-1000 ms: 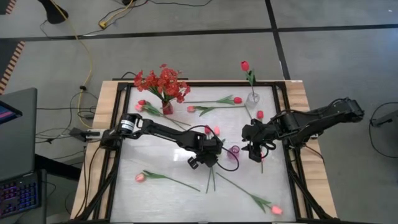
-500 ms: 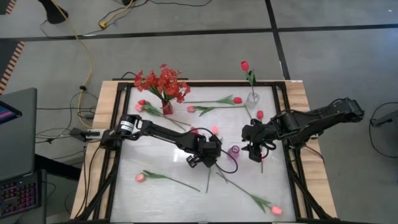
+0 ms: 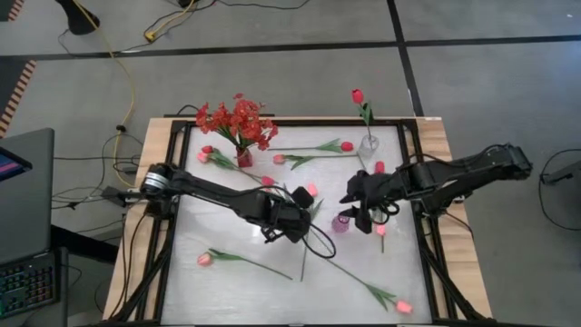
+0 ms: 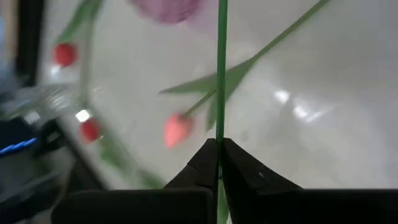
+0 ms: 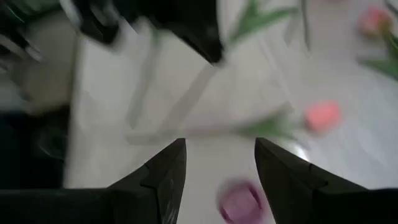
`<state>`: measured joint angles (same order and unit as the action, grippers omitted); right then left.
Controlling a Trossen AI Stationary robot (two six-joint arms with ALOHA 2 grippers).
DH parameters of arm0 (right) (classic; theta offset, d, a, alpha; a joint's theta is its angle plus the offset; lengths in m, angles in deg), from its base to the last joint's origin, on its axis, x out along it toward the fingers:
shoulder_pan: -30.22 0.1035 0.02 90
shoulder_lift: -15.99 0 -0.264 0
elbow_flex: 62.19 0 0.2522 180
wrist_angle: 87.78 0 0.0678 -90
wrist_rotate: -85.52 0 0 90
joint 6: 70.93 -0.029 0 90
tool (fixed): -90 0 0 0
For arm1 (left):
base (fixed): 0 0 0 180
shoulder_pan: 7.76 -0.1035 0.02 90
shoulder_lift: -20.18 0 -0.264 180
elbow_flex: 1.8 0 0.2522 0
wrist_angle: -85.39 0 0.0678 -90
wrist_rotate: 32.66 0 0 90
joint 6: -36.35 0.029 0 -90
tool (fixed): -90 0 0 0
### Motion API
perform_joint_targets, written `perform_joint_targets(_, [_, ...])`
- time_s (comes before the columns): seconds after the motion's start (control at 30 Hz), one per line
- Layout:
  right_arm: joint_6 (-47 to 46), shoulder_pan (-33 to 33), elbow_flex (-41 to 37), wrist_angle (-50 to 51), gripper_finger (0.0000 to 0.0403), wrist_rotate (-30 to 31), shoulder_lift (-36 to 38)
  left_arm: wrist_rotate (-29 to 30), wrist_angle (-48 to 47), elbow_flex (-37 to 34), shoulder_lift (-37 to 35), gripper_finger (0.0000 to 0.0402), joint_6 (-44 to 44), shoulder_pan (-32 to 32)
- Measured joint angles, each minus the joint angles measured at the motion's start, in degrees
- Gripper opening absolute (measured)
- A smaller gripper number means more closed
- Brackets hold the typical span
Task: Sort flowers into vase by color
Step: Put the red tulip into the transparent flower vase
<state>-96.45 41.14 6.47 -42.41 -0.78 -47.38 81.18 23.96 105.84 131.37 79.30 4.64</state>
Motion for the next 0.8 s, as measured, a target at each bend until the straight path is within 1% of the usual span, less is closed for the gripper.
perform_joint_targets(0.1, [-4.0, -2.0, 0.0, -7.1, 0.0217, -5.3, -0.3, 5.0, -0.1, 0.0, -1.5, 0.0000, 0.1, 0.5])
perform_joint_targets(0.17, [-8.2, -3.7, 0.0, -10.1, 0.0217, -7.6, -0.5, 8.0, 0.3, 0.0, -2.3, 0.0000, 0.6, 0.8])
perform_joint_targets(0.23, [-10.9, -5.4, 0.0, -11.3, 0.0217, -8.0, -1.4, 11.6, 1.1, 0.0, -2.6, 0.0000, 2.0, 1.2])
perform_joint_targets(0.37, [-12.0, -8.3, 0.0, -11.1, 0.0217, -8.6, -3.1, 20.0, 3.3, 0.0, -2.6, 0.0000, 6.6, 1.7])
perform_joint_targets(0.43, [-12.1, -9.4, 0.0, -11.1, 0.0217, -10.4, -4.1, 20.9, 4.5, 0.0, -2.6, 0.0000, 8.9, 1.7])
perform_joint_targets(0.53, [-12.4, -10.4, 0.0, -11.7, 0.0217, -12.7, -6.2, 20.7, 6.2, 0.0, -2.6, 0.0000, 10.9, 1.7])
perform_joint_targets(0.7, [-11.4, -10.7, 0.0, -13.2, 0.0217, -13.1, -10.0, 20.2, 8.4, 0.0, -2.6, 0.0000, 12.9, 1.7])
perform_joint_targets(0.8, [-9.7, -10.7, 0.0, -15.8, 0.0217, -15.0, -11.3, 20.0, 8.7, 0.0, -2.6, 0.0000, 12.9, 1.6])
